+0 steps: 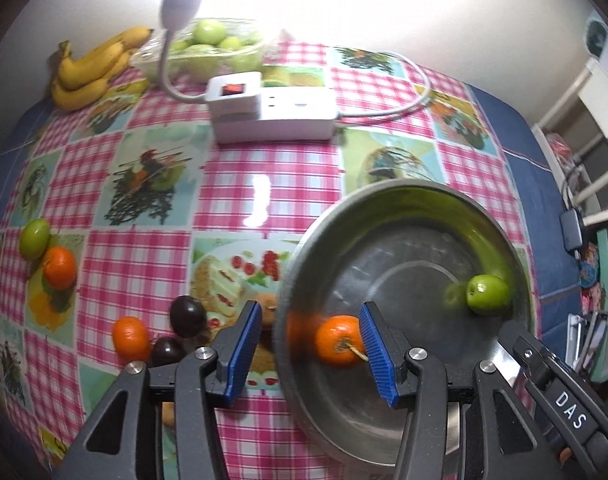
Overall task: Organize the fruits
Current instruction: 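Lower the mango into the steel bowl and open the right gripper while the left releases the orange, then withdraw both grippers from the bowl toward the remaining fruit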
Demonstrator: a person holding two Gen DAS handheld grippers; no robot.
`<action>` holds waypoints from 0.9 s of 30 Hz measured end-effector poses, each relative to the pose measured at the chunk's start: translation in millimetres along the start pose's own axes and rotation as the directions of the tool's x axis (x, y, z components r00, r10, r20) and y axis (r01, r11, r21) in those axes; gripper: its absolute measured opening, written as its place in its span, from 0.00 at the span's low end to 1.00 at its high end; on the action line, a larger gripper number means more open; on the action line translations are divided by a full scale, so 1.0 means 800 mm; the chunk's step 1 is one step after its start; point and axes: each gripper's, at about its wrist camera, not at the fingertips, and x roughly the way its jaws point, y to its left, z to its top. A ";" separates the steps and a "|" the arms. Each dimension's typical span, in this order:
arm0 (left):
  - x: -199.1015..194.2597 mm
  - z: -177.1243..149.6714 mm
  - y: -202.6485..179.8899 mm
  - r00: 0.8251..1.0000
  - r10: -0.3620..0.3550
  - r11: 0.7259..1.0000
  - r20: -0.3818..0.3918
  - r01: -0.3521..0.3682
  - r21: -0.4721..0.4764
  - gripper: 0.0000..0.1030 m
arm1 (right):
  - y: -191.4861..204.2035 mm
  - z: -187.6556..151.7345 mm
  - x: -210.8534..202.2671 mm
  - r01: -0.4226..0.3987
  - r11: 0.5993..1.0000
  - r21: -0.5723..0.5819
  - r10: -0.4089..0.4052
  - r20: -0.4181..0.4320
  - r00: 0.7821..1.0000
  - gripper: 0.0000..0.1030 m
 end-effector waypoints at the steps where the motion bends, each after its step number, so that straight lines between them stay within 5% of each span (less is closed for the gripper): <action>1: 0.001 0.000 0.002 1.000 0.005 1.000 -0.001 -0.005 -0.008 0.56 | 0.002 0.000 0.000 0.003 1.000 -0.007 -0.003 -0.002 1.000 0.51; 10: 0.007 0.003 0.039 0.996 0.084 0.991 -0.012 -0.085 -0.107 0.76 | 0.016 -0.003 0.008 -0.004 0.998 -0.055 0.004 -0.009 1.000 0.68; 13: 0.009 0.001 0.051 0.993 0.116 0.984 -0.012 -0.117 -0.137 0.85 | 0.016 -0.003 0.011 -0.003 0.998 -0.055 0.002 -0.010 1.000 0.84; 21: 0.010 -0.001 0.064 0.986 0.166 0.973 -0.008 -0.165 -0.163 1.00 | 0.019 -0.004 0.014 -0.014 0.997 -0.070 0.013 -0.013 1.000 0.89; 27: 0.012 -0.002 0.067 0.983 0.184 0.971 -0.005 -0.183 -0.155 1.00 | 0.023 -0.005 0.014 -0.006 0.997 -0.080 0.006 -0.004 1.000 1.00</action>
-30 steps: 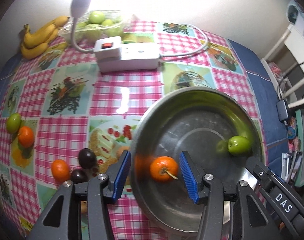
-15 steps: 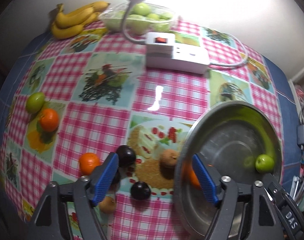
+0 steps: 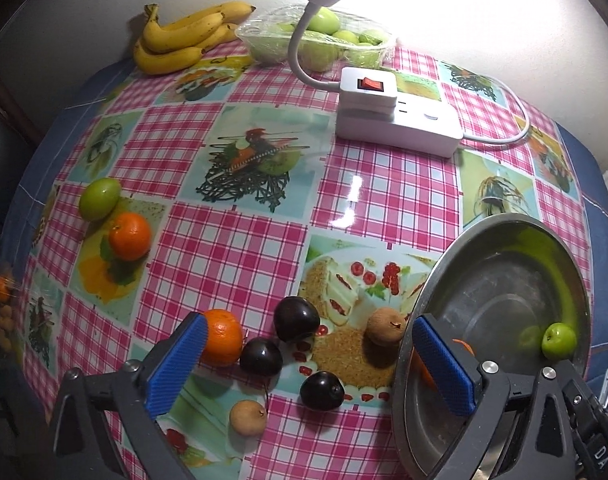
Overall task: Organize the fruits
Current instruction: 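Withdraw both grippers from the bowl toward the remaining fruit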
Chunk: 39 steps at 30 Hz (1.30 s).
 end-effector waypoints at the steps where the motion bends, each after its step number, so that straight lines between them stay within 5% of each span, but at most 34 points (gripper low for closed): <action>1: 0.000 0.000 0.000 1.000 0.000 1.000 0.000 0.000 0.002 1.00 | 0.000 0.000 0.000 -0.003 1.000 0.003 0.003 0.001 1.000 1.00; 25: -0.031 0.001 0.035 0.992 0.070 0.993 0.101 -0.079 0.085 1.00 | 0.030 -0.009 -0.025 0.005 0.998 -0.065 -0.002 0.056 0.998 1.00; 39: -0.039 0.004 0.125 0.993 0.078 0.996 0.093 -0.073 -0.057 1.00 | 0.114 -0.037 -0.029 -0.115 0.972 -0.203 0.119 0.009 0.993 1.00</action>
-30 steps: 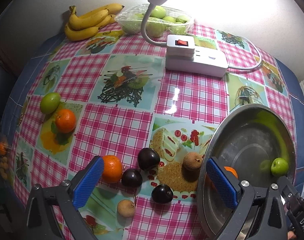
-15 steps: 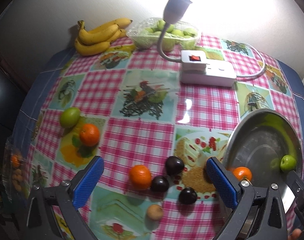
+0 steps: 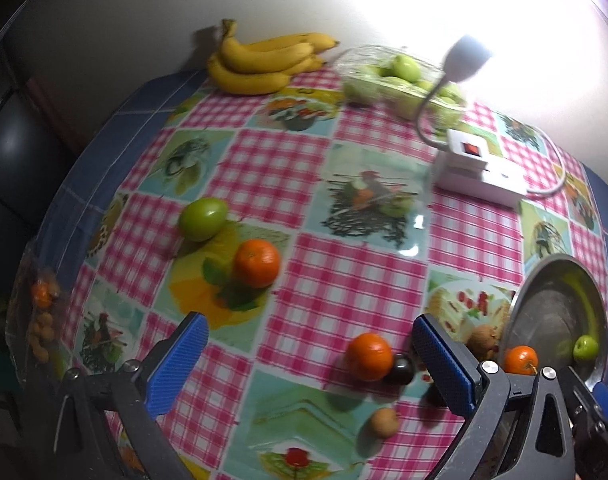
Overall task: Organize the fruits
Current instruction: 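Withdraw both grippers from the bowl toward the remaining fruit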
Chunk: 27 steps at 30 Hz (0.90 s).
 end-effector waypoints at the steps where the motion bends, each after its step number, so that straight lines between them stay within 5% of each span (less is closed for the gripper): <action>1: 0.001 0.000 0.007 1.000 0.005 1.000 -0.001 -0.005 -0.013 1.00 | 0.010 -0.002 0.002 -0.019 1.000 -0.018 0.019 -0.006 1.000 1.00; 14: 0.008 -0.008 0.072 0.999 -0.034 0.988 -0.014 0.032 -0.154 1.00 | 0.091 -0.026 0.015 -0.157 0.975 -0.158 0.150 -0.056 0.987 1.00; 19: 0.008 -0.012 0.085 0.997 -0.082 0.972 -0.012 0.077 -0.220 1.00 | 0.104 -0.031 0.018 -0.151 0.966 -0.209 0.141 -0.062 0.988 1.00; 27: 0.008 -0.010 0.074 0.993 -0.114 0.977 -0.010 0.110 -0.181 1.00 | 0.113 -0.035 0.024 -0.160 0.952 -0.262 0.146 -0.072 0.987 1.00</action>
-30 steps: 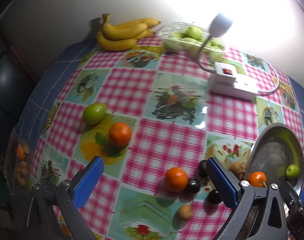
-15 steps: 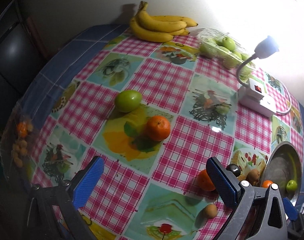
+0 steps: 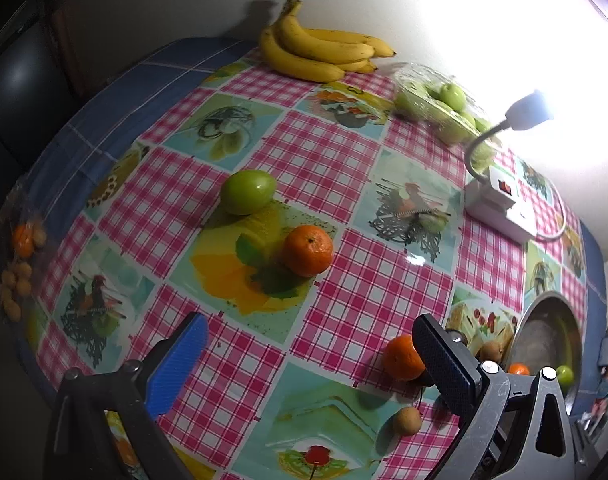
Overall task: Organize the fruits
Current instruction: 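Withdraw both grippers from the bowl toward the remaining fruit, then grasp a dark plum with the right gripper while the left gripper grasps another orange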
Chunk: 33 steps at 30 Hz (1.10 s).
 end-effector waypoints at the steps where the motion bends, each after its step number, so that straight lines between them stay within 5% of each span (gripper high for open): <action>1: 0.000 0.000 -0.001 1.000 -0.002 1.000 -0.002 0.002 0.003 1.00 | 0.001 0.000 0.001 -0.004 1.000 -0.004 0.004 0.000 1.000 1.00; 14: 0.006 0.000 -0.006 0.999 -0.030 1.000 -0.030 0.030 -0.009 1.00 | 0.002 -0.001 0.006 -0.011 1.000 0.002 0.011 0.011 1.000 0.99; 21: 0.014 -0.002 -0.014 0.994 -0.080 0.997 -0.069 0.080 -0.008 0.98 | -0.001 -0.001 0.009 -0.023 1.000 0.019 0.023 0.003 1.000 0.78; 23: 0.018 -0.003 -0.018 0.992 -0.098 0.995 -0.084 0.098 -0.003 0.95 | -0.003 -0.001 0.010 -0.038 0.999 0.030 0.038 -0.006 0.999 0.65; 33: 0.046 -0.012 -0.042 0.975 -0.153 0.987 -0.163 0.158 0.018 0.84 | -0.002 -0.005 0.032 0.001 1.000 0.011 -0.001 -0.065 0.998 0.44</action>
